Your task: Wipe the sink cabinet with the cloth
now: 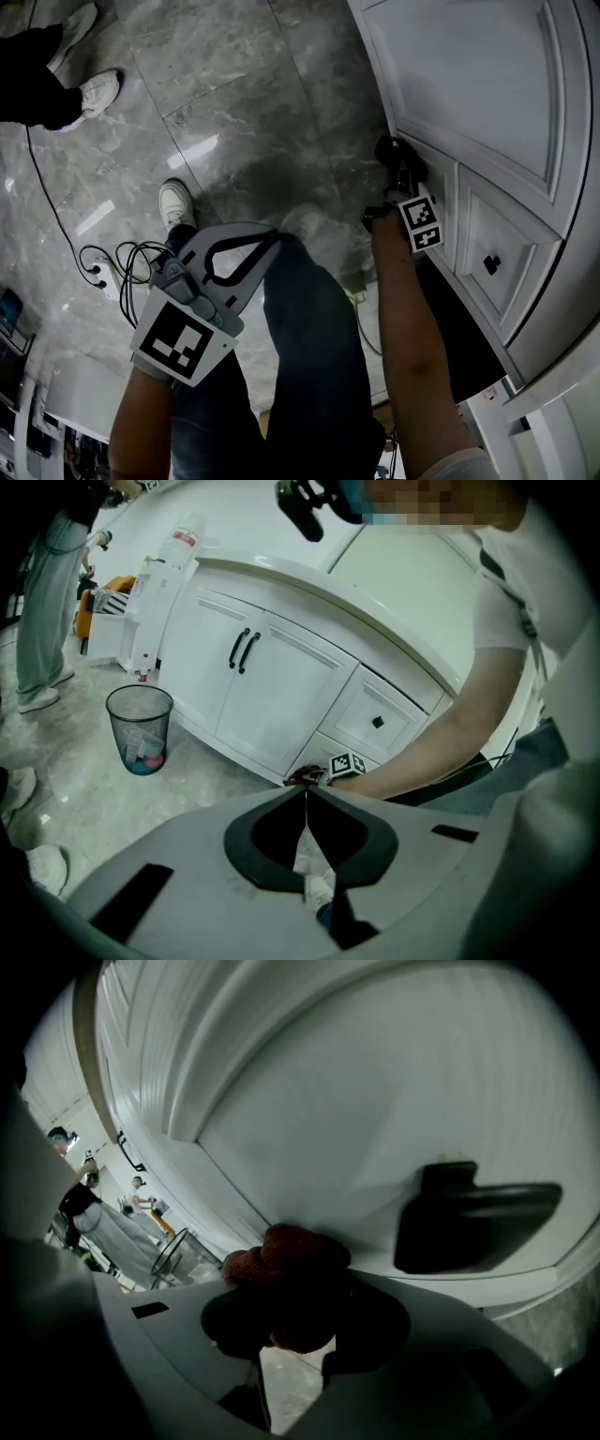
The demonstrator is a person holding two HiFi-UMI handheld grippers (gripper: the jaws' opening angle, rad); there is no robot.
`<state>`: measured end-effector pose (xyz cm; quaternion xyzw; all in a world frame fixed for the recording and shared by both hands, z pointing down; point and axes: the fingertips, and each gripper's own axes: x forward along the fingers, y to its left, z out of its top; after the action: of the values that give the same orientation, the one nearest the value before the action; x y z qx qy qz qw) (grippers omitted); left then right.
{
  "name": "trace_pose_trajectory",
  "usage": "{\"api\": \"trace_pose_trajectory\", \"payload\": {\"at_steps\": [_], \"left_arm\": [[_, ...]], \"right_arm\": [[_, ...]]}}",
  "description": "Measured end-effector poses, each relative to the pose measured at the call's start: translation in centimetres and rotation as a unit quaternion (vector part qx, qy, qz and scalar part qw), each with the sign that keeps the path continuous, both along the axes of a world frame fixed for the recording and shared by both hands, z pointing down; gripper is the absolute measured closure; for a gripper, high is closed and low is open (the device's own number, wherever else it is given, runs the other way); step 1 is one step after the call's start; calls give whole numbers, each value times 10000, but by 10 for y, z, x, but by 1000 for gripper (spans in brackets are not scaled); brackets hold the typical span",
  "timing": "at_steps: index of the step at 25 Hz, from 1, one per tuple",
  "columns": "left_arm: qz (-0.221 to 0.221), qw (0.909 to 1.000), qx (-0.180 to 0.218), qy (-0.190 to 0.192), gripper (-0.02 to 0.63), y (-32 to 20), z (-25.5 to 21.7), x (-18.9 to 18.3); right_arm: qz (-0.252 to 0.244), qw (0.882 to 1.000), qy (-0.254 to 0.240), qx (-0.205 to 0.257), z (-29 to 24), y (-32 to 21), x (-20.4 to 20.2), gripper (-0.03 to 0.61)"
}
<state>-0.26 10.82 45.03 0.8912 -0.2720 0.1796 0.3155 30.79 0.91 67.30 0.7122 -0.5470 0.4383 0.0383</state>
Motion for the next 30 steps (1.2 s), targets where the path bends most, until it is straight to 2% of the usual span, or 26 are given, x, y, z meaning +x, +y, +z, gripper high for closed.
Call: {"api": "trace_pose_trajectory", "payload": {"at_steps": [4,9,15,21,30], "left_arm": [[148,9999,-7,-8,601,4,0,8],[349,9994,22,-3,601,11,-2,17],[575,9983,17,-26,601,18,-2,21],[746,9972,58,-4,601,19,-7,30],[1037,9945,-14,138,601,29,-26,51]], "right_arm": [[286,9996,-38,30,0,19,16,439],[399,9992,-33,-39,-1,38,34,439],[523,9983,48,-249,-3,63,53,439],[864,9952,170,-416,-10,100,83,439],[1188,9917,106,-486,-35,121,99,439]]}}
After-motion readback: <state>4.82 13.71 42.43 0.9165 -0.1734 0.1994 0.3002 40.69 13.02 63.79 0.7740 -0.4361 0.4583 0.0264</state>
